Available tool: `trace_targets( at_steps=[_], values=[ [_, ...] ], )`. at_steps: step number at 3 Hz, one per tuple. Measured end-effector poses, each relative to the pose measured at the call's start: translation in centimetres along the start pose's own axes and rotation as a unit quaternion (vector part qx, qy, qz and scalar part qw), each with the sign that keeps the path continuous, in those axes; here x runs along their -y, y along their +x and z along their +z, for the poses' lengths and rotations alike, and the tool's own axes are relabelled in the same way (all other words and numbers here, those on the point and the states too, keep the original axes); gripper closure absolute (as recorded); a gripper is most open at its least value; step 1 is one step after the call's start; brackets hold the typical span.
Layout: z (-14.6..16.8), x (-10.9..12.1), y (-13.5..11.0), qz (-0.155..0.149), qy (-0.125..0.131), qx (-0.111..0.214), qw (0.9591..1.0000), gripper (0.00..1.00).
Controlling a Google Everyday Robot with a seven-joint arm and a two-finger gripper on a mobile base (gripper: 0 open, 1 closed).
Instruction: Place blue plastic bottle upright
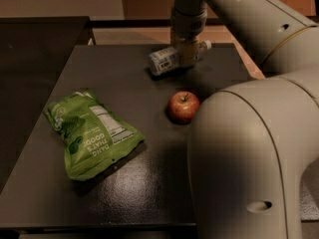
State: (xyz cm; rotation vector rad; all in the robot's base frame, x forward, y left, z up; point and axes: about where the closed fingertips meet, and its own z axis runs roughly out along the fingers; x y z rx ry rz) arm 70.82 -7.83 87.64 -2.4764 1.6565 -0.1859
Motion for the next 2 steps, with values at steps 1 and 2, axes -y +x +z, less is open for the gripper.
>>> trace_targets(
  at_steps=[1,2],
  values=[
    [-2.5,-0.2,-0.8,-0.045,0.055,-0.036,0.9968,1.0],
    [-4.9,-1.1,-2.5,-0.1,0.128,-0.061,0.9849,1.0]
  ],
)
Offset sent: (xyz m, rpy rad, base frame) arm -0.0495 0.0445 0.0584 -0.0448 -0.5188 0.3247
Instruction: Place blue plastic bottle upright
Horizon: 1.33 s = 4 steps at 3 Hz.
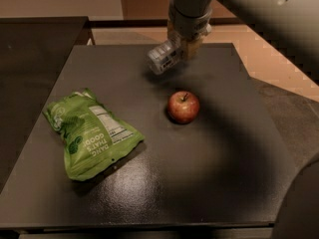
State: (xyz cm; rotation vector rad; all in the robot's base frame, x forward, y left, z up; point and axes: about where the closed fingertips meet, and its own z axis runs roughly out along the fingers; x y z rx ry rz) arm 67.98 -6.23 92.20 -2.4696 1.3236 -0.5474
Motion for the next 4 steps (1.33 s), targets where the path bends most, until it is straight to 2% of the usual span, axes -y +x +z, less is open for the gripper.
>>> trace_targets(
  at_steps=[1,2,3,4],
  values=[
    [-0.8,0.6,-1.9,-0.051,0.064,-0.006,0.9966,1.0],
    [-1.7,2.4,-3.8,-0.119,0.128,-0.005,0.9846,1.0],
    [-1.7,2.4,-3.8,-0.119,0.128,-0.005,0.9846,1.0],
    [-2.2,3.1,-3.7,-0.148,0.133,-0.006,0.98,1.0]
  ],
)
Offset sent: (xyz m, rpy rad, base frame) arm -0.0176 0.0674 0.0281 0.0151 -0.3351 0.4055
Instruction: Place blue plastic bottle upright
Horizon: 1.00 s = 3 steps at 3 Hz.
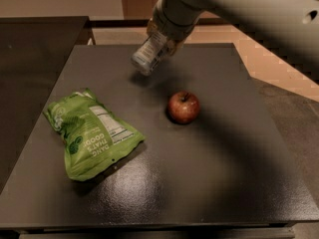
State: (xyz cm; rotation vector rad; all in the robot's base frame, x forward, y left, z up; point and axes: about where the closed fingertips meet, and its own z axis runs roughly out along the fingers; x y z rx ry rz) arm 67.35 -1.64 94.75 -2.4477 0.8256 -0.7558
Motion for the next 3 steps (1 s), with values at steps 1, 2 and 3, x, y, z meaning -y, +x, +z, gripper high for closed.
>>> trace_targets(
  at_steps=[1,2,3],
  values=[
    [-0.2,1.5,0.5,-0.051,0.029,0.011,0.9982,1.0],
    [0.1,3.1,0.8,-0.109,0.074,0.023,0.991,1.0],
    [0.5,4.4,0.7,-0.149,0.136,0.033,0.979,1.0]
  ],
)
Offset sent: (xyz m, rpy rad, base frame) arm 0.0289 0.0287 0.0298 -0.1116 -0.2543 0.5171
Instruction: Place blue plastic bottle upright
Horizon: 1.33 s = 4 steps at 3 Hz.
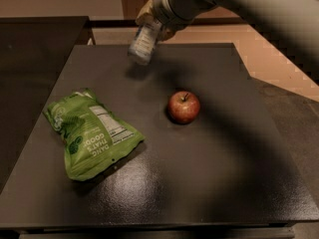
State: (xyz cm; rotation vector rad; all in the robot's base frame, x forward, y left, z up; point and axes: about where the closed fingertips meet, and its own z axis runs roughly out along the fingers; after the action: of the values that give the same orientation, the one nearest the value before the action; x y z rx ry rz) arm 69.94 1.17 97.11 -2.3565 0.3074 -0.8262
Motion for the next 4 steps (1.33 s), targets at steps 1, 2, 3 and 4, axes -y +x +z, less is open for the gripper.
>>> trace_targets(
  at_steps=[1,2,3,4],
  values=[
    [0.3,1.3,-0.1,-0.045,0.064,-0.003,0.9969,1.0],
    [0.3,2.4,-0.3,-0.098,0.114,-0.011,0.9886,1.0],
    [-0.8,4.3,-0.5,-0.183,0.142,-0.037,0.9722,1.0],
    [-1.5,5.5,-0.6,-0.274,0.151,-0.072,0.947,1.0]
  ],
)
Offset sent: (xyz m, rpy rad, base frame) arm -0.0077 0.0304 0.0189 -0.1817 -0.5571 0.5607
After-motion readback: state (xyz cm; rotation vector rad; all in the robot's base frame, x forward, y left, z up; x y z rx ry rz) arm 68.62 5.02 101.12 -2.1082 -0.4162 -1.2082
